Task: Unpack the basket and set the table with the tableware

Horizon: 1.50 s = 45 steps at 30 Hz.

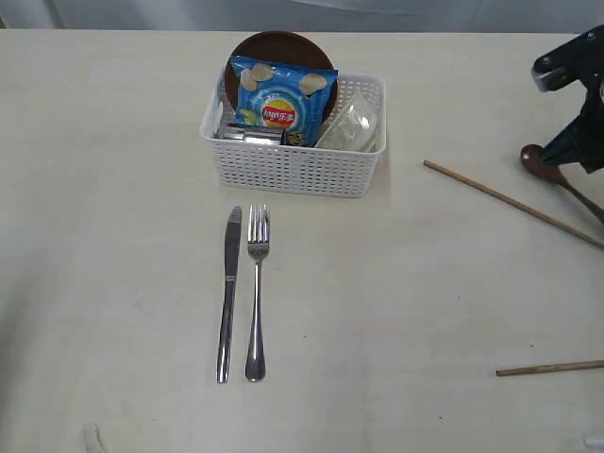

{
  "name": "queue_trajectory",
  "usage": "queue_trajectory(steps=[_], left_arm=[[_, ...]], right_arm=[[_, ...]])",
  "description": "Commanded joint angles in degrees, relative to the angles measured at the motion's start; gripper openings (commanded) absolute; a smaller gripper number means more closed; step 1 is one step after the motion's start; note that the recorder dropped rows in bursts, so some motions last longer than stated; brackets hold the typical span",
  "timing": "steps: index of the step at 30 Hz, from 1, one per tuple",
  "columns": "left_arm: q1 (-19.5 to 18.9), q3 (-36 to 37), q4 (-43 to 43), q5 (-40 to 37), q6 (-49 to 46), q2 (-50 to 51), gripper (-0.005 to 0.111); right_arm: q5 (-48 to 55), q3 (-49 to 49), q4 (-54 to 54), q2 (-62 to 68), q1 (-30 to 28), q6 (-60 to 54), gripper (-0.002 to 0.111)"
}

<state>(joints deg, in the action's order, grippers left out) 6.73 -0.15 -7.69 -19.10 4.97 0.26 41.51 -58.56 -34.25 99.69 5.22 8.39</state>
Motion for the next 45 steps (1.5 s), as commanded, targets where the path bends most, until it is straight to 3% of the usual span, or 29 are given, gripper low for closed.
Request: queue_trajectory(steps=[1,2,3,7,14,19,23,39,45], left_arm=[[-0.2,0.1,0.0,0.4,-0.1,-0.3,0.000],[-0.2,0.1,0.0,0.4,-0.1,-0.3,0.000],[-0.2,0.1,0.0,0.4,-0.1,-0.3,0.000],[-0.2,0.1,0.0,0.4,-0.1,-0.3,0.000],[-0.2,0.1,0.0,0.4,-0.1,-0.3,0.000],[-0.2,0.1,0.0,0.4,-0.1,-0.3,0.000],[-0.2,0.1,0.0,0.4,-0.1,-0.3,0.000],[-0.2,0.1,0.0,0.4,-0.1,-0.3,0.000],[-0.2,0.1,0.0,0.4,-0.1,-0.3,0.000]], right_arm=[[10.5,0.1,24.3,-8.1,2.9,-30.5,0.022],[22.8,0.7,31.2,-10.0,4.5,-46.9,0.021],[28.5,1.2,31.4,-10.6,5.7,-48.9,0.023],[28.5,9.8,29.6,-16.3,13.0,-45.9,0.044],[26.1,28.1,20.6,-21.7,27.2,-44.8,0.045],[16.2,33.2,6.4,-22.4,37.2,-32.5,0.045],[12.3,33.4,2.4,-21.2,37.2,-27.7,0.045],[7.8,33.4,8.5,-15.5,36.2,-31.7,0.037],[0.3,36.8,6.3,-15.4,36.2,-31.2,0.037]])
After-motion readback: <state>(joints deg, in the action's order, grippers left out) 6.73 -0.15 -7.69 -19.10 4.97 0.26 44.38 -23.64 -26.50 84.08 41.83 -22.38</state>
